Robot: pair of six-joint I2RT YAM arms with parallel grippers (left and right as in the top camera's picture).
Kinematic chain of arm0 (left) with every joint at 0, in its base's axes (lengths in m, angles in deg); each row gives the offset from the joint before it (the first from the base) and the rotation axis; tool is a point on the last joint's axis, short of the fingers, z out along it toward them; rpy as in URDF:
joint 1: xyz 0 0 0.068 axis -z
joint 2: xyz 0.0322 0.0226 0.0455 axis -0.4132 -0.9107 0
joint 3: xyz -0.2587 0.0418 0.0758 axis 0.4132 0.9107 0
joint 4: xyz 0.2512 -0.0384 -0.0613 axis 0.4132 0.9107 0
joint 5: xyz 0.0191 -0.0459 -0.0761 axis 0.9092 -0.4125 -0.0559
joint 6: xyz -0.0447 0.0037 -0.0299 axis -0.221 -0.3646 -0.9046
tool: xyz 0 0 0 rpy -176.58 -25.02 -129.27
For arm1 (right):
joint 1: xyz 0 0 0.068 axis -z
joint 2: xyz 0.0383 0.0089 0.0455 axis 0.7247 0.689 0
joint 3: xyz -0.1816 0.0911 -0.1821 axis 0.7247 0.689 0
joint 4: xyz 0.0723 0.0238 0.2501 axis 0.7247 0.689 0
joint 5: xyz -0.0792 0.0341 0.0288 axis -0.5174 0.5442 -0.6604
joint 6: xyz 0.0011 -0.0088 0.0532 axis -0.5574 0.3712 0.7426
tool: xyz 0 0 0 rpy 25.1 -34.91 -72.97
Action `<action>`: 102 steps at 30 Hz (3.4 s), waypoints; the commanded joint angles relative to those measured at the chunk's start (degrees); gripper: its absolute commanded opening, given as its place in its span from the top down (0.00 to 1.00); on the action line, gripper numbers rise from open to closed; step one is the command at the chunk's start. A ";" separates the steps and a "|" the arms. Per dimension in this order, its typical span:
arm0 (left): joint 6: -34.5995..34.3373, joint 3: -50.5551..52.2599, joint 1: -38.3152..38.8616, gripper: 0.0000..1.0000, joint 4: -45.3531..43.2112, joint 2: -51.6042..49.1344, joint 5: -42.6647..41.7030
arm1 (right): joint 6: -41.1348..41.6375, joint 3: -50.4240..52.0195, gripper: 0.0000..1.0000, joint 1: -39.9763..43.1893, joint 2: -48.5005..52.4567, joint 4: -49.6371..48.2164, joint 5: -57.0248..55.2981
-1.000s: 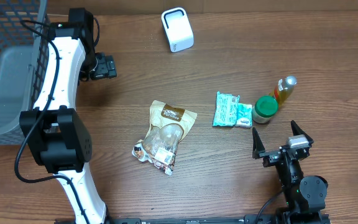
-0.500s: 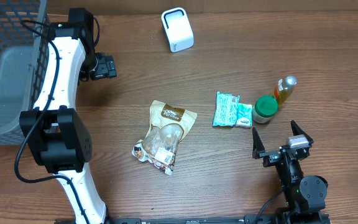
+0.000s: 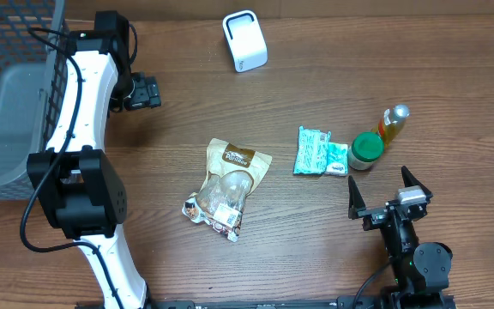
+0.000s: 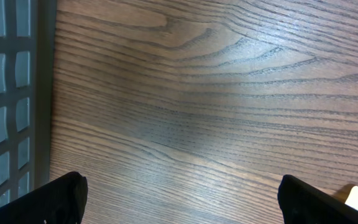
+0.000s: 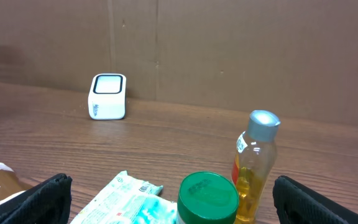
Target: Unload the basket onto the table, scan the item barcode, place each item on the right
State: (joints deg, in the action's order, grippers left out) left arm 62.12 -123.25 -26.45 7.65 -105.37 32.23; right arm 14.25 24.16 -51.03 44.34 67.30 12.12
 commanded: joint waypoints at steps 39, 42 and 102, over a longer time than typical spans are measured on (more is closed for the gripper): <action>0.85 -0.83 13.97 0.01 -0.02 26.27 0.72 | -0.09 0.61 0.00 0.15 -0.57 -0.17 -0.48; 0.85 -0.83 13.97 0.00 0.00 32.83 0.72 | -0.11 0.61 0.00 0.15 -0.57 -0.17 -0.48; 0.66 68.19 13.97 0.01 -7.15 77.77 0.72 | -0.11 0.61 0.00 0.15 -0.57 -0.17 -0.48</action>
State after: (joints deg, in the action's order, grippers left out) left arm 62.12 -58.20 -12.15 1.62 -29.31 32.42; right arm 14.20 24.16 -51.03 44.34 67.27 12.10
